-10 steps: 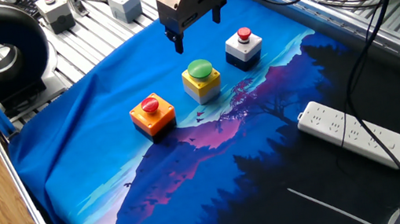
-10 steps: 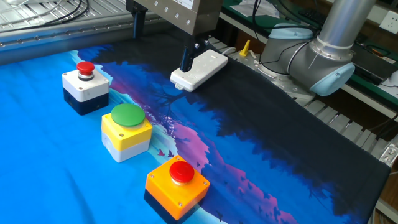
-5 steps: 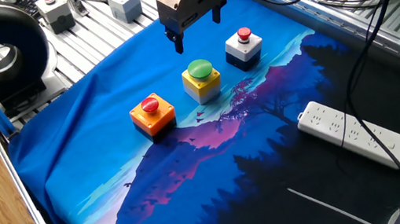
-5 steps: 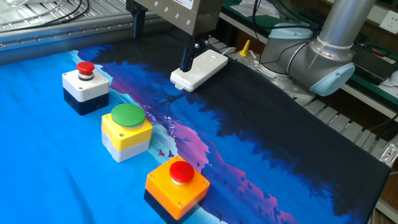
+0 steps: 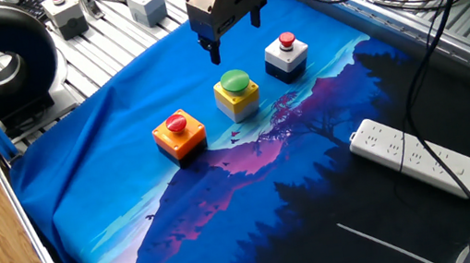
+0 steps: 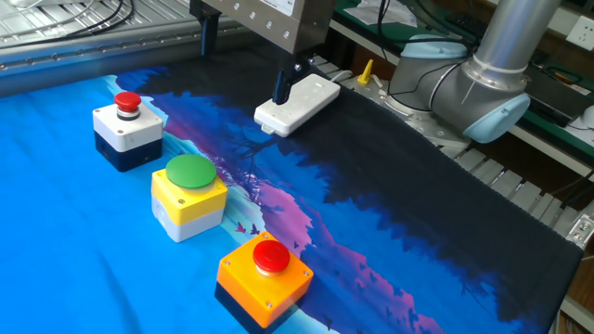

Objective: Press three buttons from left to right in sequence

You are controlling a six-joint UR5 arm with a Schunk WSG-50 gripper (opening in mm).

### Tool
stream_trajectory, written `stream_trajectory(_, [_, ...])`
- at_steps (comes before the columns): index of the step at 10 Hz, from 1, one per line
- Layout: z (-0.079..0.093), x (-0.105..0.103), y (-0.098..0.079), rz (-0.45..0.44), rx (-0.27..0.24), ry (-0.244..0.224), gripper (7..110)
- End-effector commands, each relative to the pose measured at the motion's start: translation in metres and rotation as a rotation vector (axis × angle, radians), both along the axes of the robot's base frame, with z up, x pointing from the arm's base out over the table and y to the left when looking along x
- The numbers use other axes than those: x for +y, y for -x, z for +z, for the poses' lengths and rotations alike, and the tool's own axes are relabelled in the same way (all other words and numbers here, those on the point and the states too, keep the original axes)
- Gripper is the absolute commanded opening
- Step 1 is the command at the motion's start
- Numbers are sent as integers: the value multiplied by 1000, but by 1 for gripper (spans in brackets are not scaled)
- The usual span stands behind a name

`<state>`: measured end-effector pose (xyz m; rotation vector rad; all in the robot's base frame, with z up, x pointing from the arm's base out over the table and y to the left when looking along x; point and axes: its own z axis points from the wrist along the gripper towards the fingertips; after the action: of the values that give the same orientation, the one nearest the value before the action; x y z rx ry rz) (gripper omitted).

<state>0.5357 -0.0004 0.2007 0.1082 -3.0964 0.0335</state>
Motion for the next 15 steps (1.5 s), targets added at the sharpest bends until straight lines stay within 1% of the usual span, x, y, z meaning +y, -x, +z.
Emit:
stream_trajectory(1, [7,10,3,-24,41,6,7])
stream_trajectory(2, [12,21,0,-76,48,7,7])
stream_trajectory(3, [14,33,-7,-134,37,-5,7])
stream_trajectory(4, [18,48,-17,-194,13,-41,7])
stream_trajectory(5, [23,59,-28,-239,-25,-78,7])
stream_trajectory(6, [25,64,-34,-274,-47,-108,7])
stream_trajectory(7, [27,73,-37,-311,-55,-150,7])
stream_trajectory(8, [29,86,-43,-352,-66,-207,7])
stream_trajectory(9, [33,103,-52,-388,-85,-277,7])
stream_trajectory(10, [34,113,-56,-413,-87,-306,7])
stream_trajectory(11, [37,122,-51,-401,-59,-326,7])
stream_trajectory(12, [41,133,-51,-423,-47,-341,7])
stream_trajectory(13, [45,138,-55,-424,-59,-350,7])
stream_trajectory(14, [44,136,-52,-408,-52,-343,7])
stream_trajectory(15, [46,141,-52,-405,-48,-366,7])
